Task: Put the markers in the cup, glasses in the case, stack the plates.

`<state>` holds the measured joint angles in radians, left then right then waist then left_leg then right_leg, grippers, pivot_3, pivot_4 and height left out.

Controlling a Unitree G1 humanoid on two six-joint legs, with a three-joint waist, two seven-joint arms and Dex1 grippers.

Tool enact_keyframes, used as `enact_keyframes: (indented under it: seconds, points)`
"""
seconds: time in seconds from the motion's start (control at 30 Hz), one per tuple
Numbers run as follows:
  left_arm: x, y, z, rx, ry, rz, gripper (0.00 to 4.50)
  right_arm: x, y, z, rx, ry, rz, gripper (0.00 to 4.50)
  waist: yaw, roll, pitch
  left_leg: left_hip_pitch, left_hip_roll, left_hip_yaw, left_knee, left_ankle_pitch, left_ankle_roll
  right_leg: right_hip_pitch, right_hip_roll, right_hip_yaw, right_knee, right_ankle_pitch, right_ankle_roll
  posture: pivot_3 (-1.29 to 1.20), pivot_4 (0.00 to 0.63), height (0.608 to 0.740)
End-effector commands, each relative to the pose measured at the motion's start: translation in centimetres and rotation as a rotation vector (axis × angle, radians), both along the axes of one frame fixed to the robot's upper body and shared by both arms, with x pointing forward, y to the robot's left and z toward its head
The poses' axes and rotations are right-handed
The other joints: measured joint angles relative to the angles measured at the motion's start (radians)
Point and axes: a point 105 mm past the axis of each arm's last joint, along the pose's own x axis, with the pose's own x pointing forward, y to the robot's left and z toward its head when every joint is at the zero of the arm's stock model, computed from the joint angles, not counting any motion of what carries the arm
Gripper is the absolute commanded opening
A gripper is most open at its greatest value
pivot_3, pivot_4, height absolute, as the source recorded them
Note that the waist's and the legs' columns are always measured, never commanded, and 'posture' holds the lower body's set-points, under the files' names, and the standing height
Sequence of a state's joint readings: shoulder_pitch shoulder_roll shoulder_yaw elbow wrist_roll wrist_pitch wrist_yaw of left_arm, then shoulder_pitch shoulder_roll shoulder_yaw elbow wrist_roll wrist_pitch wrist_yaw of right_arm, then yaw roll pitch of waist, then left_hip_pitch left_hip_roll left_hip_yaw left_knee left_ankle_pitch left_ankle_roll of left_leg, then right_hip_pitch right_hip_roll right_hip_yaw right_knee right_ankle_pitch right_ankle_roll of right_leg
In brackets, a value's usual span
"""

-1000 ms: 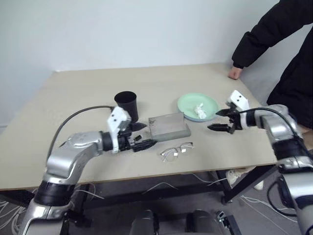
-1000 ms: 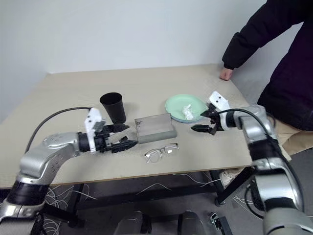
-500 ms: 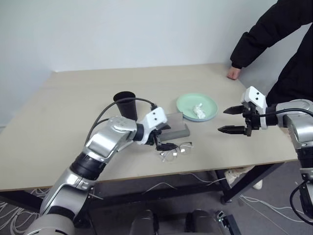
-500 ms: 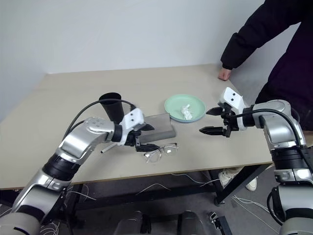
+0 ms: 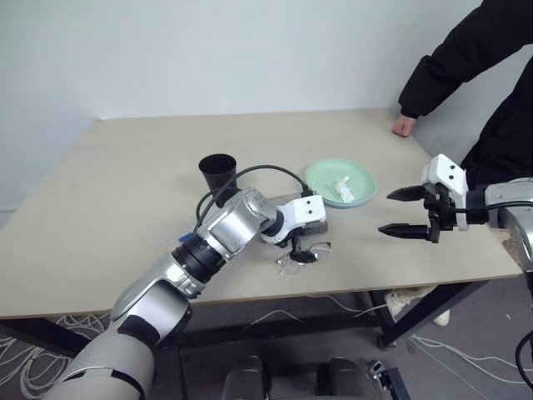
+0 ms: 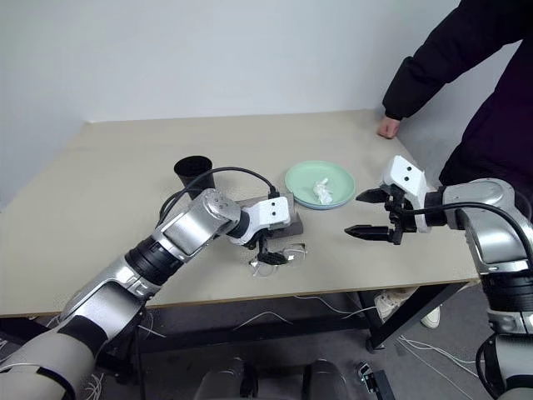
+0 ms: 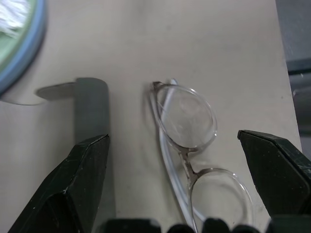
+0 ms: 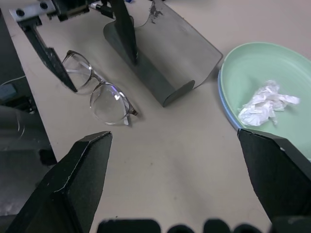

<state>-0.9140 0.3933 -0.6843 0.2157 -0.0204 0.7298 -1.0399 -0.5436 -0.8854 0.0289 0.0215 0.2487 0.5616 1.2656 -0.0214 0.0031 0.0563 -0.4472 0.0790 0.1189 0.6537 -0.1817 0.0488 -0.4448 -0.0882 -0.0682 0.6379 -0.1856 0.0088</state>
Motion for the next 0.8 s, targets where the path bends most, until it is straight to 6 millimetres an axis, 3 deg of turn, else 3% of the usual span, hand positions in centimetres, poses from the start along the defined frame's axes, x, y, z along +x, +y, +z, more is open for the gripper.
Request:
enact_keyframes:
  seconds: [0.03, 0.33, 0.7, 0.8]
  points:
    - [0.6, -0.4, 1.0, 0.027, -0.043, -0.027, 4.50, -0.1, -0.2, 1.6, 0.006, -0.061, -0.011, 4.47, 0.000, 0.000, 0.001, 0.000, 0.000, -0.001, 0.000, 0.000, 0.000, 0.000, 0.000, 0.000, 0.000, 0.000, 0.000, 0.00, 0.000, 0.740]
    - [1.0, -0.8, 0.4, 0.079, -0.046, -0.064, 4.50, 0.1, 0.0, 1.5, 0.020, -0.072, -0.030, 4.47, 0.000, -0.001, 0.005, 0.000, -0.001, -0.007, 0.001, 0.000, 0.000, 0.001, 0.000, 0.000, 0.000, 0.000, 0.000, 0.00, 0.000, 0.740]
    - [1.3, -0.6, -0.4, 0.122, -0.050, -0.088, 0.60, 0.2, 0.1, 1.3, 0.026, -0.084, -0.040, 4.50, 0.000, -0.001, 0.005, -0.001, -0.002, -0.011, 0.004, 0.000, 0.000, 0.001, 0.001, -0.001, 0.000, 0.000, 0.000, 0.00, 0.000, 0.740]
    - [1.2, -0.5, -0.4, 0.131, -0.045, -0.101, 0.01, 0.3, 0.2, 1.3, 0.027, -0.088, -0.041, 4.50, 0.002, -0.001, 0.005, -0.001, -0.002, -0.013, 0.005, 0.000, 0.000, 0.003, 0.001, -0.002, 0.000, 0.000, 0.000, 0.00, 0.000, 0.740]
